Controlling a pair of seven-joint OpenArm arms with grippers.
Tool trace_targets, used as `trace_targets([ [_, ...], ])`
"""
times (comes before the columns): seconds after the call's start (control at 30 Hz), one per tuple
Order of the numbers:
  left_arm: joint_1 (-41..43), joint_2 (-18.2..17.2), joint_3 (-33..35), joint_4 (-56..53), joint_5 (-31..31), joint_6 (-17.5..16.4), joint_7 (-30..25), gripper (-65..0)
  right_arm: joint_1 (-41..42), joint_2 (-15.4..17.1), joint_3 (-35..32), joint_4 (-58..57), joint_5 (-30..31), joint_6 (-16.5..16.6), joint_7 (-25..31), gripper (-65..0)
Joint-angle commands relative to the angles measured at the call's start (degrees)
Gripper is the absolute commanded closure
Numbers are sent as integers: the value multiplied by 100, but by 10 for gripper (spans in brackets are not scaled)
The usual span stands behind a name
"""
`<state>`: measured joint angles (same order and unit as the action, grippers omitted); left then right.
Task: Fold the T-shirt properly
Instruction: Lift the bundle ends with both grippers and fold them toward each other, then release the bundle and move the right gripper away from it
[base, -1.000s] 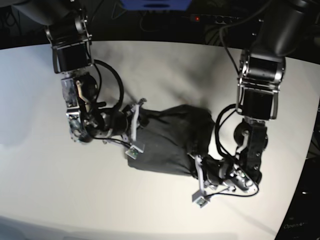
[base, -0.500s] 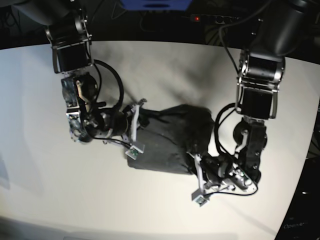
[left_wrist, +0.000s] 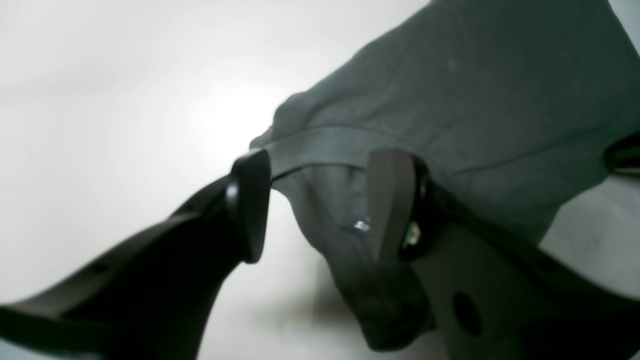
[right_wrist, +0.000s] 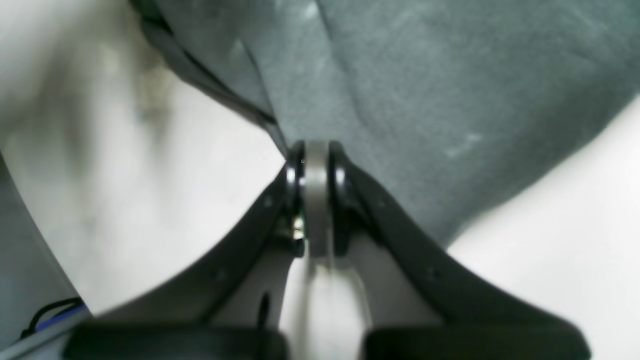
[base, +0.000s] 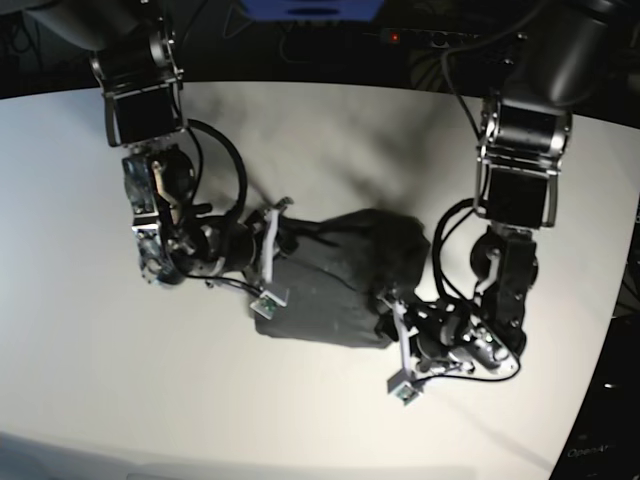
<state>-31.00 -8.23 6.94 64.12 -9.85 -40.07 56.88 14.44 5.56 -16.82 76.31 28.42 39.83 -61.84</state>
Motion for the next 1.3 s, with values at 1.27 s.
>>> trace_targets([
  [1.27, 3034, -149, -1709, 2692, -40, 7, 725, -298, 2719, 1066, -3228, 162, 45, 17, 492, -7],
])
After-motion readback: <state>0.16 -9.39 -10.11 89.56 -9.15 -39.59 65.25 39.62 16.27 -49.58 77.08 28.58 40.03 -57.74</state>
